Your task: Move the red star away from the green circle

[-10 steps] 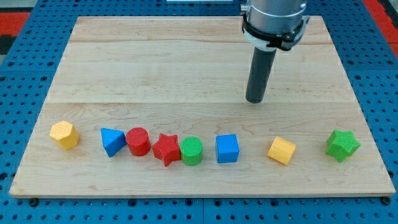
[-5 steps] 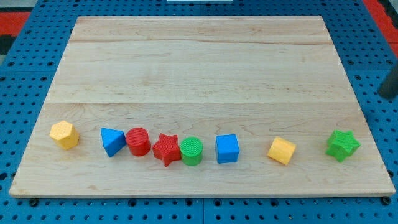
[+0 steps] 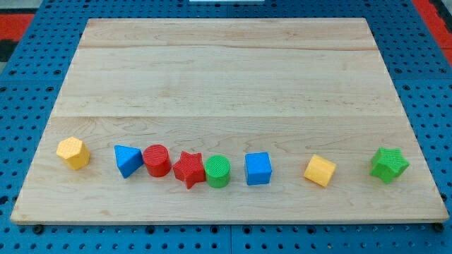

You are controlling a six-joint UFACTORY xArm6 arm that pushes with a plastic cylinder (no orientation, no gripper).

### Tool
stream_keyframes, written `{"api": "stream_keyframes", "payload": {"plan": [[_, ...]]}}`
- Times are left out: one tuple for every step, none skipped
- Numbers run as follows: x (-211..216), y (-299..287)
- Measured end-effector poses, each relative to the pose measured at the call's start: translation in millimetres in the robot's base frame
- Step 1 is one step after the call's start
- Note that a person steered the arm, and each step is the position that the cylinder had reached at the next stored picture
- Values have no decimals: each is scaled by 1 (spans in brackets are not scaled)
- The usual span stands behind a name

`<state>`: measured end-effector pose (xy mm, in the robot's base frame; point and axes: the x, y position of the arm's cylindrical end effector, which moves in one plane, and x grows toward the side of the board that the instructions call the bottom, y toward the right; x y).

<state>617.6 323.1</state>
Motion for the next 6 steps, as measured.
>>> {"api": "stream_keyframes", "payload": {"plan": [[0, 0], [1, -44], [1, -142], [0, -225], [-9, -296], [-33, -351]]}}
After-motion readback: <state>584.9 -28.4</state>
